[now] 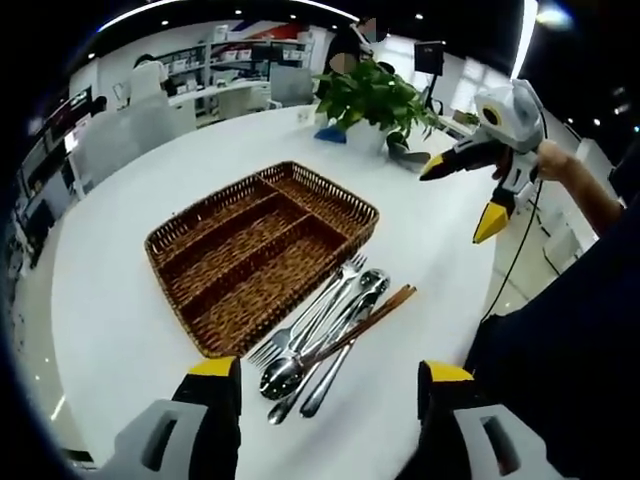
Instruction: Arrange the knives, forks, and spoons in their matching storage slots by inserting each utensil handle-first until every utensil is classified and aligned in the correct compartment
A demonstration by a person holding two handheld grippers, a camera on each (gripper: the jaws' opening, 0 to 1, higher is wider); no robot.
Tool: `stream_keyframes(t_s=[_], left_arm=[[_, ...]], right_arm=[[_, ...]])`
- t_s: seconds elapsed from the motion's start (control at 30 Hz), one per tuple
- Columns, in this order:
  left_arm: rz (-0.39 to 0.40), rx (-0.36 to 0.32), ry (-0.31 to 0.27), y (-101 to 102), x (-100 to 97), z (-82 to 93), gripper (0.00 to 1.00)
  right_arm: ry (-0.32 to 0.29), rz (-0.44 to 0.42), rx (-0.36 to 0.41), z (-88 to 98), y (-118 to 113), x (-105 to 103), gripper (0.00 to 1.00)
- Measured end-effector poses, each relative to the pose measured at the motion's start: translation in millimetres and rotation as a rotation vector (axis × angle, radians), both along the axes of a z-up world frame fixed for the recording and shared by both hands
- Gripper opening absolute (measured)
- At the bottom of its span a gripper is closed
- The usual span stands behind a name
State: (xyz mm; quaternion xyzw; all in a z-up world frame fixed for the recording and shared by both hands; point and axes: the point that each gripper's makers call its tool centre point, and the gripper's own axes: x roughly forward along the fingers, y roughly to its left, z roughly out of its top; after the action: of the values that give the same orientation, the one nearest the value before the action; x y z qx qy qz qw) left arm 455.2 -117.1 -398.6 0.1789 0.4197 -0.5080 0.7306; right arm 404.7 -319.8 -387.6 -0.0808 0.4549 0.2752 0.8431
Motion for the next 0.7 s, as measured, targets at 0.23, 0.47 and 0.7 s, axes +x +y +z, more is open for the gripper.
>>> stream_keyframes(t_s=[0.23,0.47,0.7], left_arm=[[-0.004,0.003,0.020,-0.7,-2.1,-10.2,0.68],[0.017,0.010,-0.007,3.1,1.6,-5.9,0.70],[0.041,-0.016,-0.056,-0.4,7.5,5.8,0.79]], right_arm=[[0.004,0.002,0.012,-7.7,2.4,-1.2,0.79],[0.001,-0.004,-0.002,-6.8,-0.2,-1.9,0.80],[-0.059,-0.029,-0.017,4.0,-4.0,8.4,0.90]])
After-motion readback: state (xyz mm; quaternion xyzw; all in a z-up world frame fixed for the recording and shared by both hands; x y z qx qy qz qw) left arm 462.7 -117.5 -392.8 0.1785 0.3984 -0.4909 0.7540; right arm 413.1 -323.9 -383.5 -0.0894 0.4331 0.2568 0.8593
